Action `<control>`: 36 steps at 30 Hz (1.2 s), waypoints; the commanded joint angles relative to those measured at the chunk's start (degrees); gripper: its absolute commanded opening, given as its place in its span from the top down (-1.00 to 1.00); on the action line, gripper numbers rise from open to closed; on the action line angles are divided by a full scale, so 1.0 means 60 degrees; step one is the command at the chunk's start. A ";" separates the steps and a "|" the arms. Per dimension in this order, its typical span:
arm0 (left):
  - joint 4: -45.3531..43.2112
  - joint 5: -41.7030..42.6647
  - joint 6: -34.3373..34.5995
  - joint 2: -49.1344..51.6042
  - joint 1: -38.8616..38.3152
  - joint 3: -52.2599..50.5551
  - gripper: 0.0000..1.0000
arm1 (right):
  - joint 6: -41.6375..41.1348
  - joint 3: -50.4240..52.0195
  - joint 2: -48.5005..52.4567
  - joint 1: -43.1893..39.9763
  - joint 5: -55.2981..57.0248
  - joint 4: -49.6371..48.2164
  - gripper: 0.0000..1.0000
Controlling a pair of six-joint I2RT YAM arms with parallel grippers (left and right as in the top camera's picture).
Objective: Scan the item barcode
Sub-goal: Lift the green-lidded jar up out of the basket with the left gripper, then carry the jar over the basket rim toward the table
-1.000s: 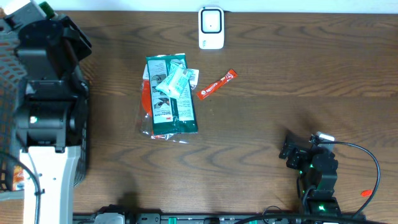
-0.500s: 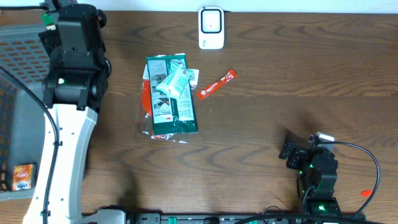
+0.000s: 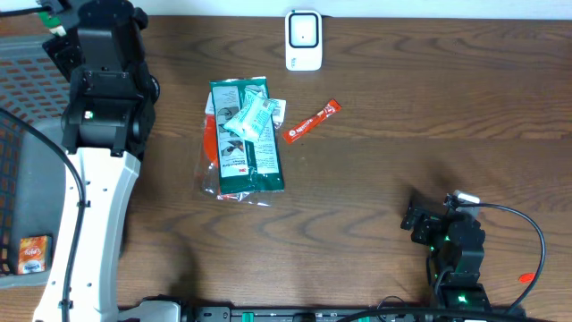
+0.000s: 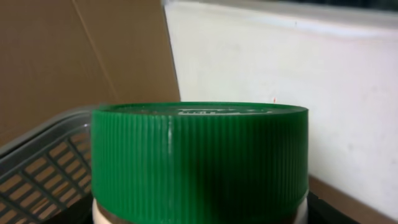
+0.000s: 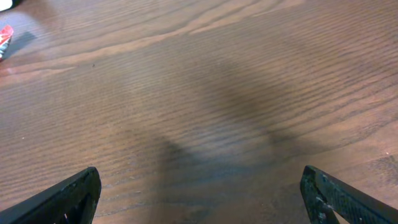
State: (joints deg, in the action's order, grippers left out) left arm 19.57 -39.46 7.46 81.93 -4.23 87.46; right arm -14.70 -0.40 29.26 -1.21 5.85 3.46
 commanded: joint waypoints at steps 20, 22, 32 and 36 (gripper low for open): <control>-0.0321 -0.0353 -0.1381 -0.0911 -0.0015 -0.0127 0.75 | 0.0025 0.0015 0.0590 0.0022 0.0306 -0.0153 -0.99; -0.0353 -0.0288 -0.1381 -0.1355 -0.0015 -0.0495 0.75 | 0.0025 0.0015 0.0590 0.0022 0.0302 -0.0189 -0.99; -0.2022 0.0073 -0.1198 -0.3544 0.0117 -0.3242 0.70 | 0.0022 0.0015 0.0594 0.0022 0.0266 -0.0193 -0.98; -0.2641 0.0080 -0.1126 -0.4404 0.0186 -0.4098 0.66 | 0.0022 0.0015 0.0590 0.0022 0.0266 -0.0219 -0.98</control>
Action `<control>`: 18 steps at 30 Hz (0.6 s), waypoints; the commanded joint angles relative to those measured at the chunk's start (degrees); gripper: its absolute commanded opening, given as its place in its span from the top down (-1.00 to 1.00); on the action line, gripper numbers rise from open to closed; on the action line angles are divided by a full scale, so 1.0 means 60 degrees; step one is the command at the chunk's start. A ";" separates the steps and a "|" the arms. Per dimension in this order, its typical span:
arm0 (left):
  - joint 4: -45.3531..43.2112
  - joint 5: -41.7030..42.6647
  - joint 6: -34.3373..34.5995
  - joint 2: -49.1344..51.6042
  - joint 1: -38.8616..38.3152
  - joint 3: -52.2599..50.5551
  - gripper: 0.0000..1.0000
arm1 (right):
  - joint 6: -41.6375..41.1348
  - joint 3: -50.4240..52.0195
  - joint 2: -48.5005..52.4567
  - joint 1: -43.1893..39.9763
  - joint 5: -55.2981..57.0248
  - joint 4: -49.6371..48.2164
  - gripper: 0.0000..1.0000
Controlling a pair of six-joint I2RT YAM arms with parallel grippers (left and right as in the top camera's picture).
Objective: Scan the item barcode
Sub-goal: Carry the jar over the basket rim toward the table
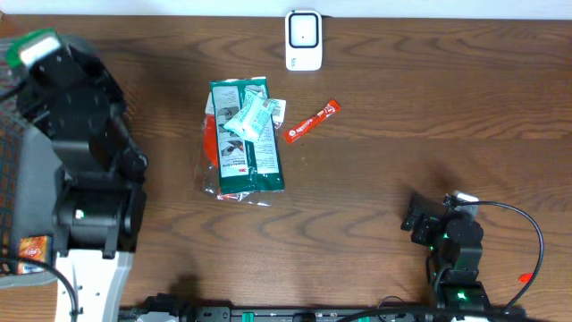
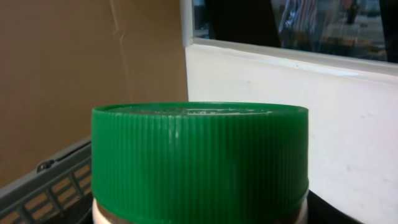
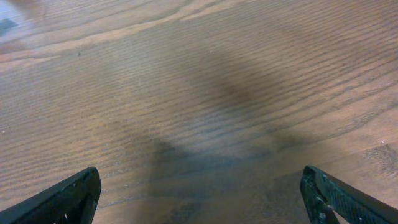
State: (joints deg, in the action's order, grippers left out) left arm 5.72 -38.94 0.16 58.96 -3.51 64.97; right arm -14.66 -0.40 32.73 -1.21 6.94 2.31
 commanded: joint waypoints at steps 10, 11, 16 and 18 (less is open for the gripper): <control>-0.0634 0.0678 0.0164 -0.2619 0.0426 -0.1519 0.75 | -0.0029 0.0015 0.0011 0.0022 0.0015 -0.0066 -0.99; -0.0769 0.0670 0.0164 -0.2758 0.0517 -0.1636 0.75 | -0.0109 0.0015 0.0011 0.0022 0.0015 -0.0066 -0.98; -0.1286 0.0667 0.0160 -0.2918 0.0761 -0.1730 0.74 | -0.0200 0.0015 0.0011 0.0022 0.0011 -0.0058 -0.99; -0.1417 0.0670 0.0171 -0.2903 0.0761 -0.1730 0.73 | -0.0200 0.0015 0.0011 0.0022 0.0015 -0.0055 -0.99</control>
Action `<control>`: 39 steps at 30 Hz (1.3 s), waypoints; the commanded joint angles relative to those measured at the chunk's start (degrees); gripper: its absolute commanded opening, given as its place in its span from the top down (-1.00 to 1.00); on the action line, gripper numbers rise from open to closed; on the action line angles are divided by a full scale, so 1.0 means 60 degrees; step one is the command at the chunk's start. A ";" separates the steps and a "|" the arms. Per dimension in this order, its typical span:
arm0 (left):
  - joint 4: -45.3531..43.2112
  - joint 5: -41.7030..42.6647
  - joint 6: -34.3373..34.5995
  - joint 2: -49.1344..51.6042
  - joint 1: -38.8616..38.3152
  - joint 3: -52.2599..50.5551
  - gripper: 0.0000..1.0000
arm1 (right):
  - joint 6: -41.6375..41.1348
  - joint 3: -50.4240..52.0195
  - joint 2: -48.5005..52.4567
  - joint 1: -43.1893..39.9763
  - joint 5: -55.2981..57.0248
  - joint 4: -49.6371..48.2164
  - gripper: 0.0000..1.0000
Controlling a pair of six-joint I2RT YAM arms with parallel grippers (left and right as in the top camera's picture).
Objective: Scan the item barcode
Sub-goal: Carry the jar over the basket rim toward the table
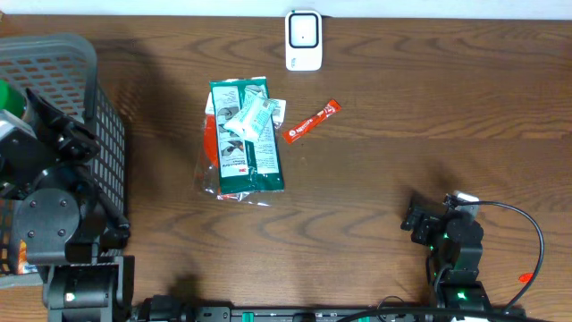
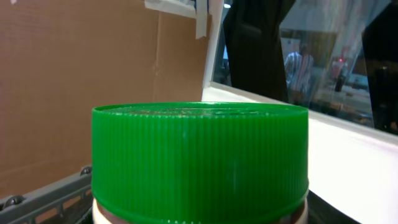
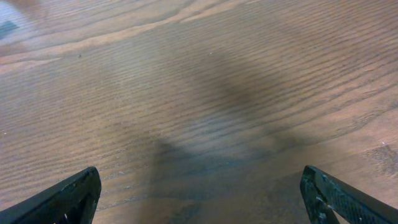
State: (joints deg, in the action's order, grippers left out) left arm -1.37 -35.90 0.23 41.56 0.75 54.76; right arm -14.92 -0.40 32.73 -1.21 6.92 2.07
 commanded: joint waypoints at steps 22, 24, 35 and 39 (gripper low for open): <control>-0.1413 0.0160 0.0754 0.2076 -0.0896 -0.0029 0.66 | -0.0153 0.0015 0.0011 0.0022 0.0025 0.0015 -0.99; -0.1388 0.0142 0.0630 0.2310 -0.1111 -0.0029 0.66 | -0.0153 0.0015 0.0011 0.0022 0.0025 0.0015 -0.99; -0.1920 -0.0124 -0.0863 0.2193 -0.1435 -0.0029 0.66 | -0.0153 0.0015 0.0015 0.0022 0.0022 0.0095 -0.98; -0.1909 -0.0127 -0.1100 0.1840 -0.1435 -0.0029 0.66 | -0.0153 0.0015 0.0015 0.0022 0.0022 0.0098 -0.99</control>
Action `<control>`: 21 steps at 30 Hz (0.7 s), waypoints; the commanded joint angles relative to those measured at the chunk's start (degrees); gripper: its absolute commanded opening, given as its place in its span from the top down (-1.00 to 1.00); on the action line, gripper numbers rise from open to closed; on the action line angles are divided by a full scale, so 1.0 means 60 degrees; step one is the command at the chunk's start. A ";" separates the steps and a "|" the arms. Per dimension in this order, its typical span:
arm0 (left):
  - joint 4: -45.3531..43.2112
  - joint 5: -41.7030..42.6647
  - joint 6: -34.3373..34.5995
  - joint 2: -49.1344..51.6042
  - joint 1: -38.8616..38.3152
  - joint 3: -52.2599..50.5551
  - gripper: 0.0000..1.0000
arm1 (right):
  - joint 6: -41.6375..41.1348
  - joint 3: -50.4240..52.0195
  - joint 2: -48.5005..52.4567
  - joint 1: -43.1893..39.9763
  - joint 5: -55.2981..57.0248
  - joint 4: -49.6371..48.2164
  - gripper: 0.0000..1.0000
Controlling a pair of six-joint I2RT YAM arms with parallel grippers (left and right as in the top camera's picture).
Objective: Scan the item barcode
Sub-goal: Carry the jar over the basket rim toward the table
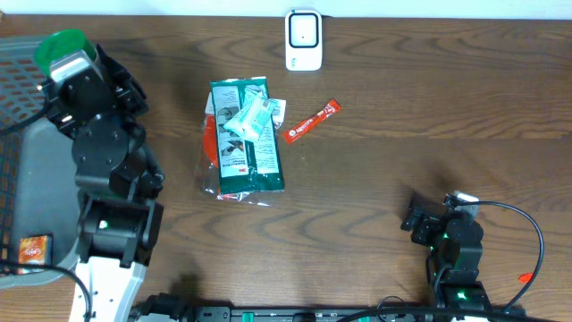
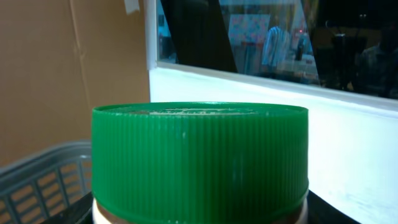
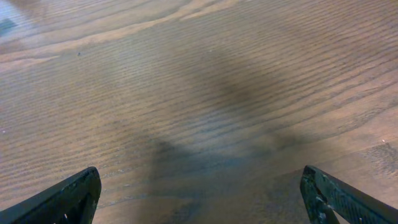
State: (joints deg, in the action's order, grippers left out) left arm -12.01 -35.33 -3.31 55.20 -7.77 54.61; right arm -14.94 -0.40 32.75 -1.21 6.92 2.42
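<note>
A jar with a ribbed green lid [image 2: 199,152] fills the left wrist view, and my left gripper [image 2: 199,214] is shut on it below the lid; only dark finger edges show at the bottom corners. From overhead the green lid [image 1: 56,45] sits raised at the table's far left, beside the basket. The white barcode scanner [image 1: 303,40] stands at the far edge, well to the right of the jar. My right gripper [image 3: 202,196] is open over bare wood near the front right, its body [image 1: 444,234] low on the table.
A grey mesh basket [image 1: 20,54] fills the left side, with an orange packet [image 1: 32,253] in it. Green packets [image 1: 244,134] and a red sachet [image 1: 313,121] lie on the wooden table [image 1: 402,107] between the jar and the scanner.
The left arm has swung from over the basket at the far left to the right and farther back, the jar still in its grip. The right arm has not moved.
The left gripper held the green-lidded jar throughout. First it was high at the far left corner, then lower by the basket edge, then out over the basket at the frame's left border, and now it is back beside the basket. The right gripper stayed open in place.
</note>
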 commanded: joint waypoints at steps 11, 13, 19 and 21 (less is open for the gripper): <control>0.0936 -0.0182 -0.0219 -0.1781 -0.0011 -0.0004 0.66 | -0.0153 0.0015 0.0007 0.0022 0.0018 0.0025 -0.98; 0.0991 -0.0182 -0.0215 -0.2095 -0.0004 -0.0011 0.66 | -0.0153 0.0015 0.0007 0.0022 0.0018 0.0022 -0.99; 0.0984 -0.0142 0.0106 -0.3359 0.0022 -0.0401 0.66 | -0.0153 0.0015 0.0011 0.0022 0.0018 0.0025 -0.98; 0.0987 0.0288 0.0102 -0.4040 0.0186 -0.0703 0.66 | -0.0153 0.0015 0.0007 0.0022 0.0015 0.0022 -0.99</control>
State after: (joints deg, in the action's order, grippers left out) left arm -5.54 -35.77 -3.86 35.09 -7.55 52.01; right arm -14.94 -0.40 32.75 -1.21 6.92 2.42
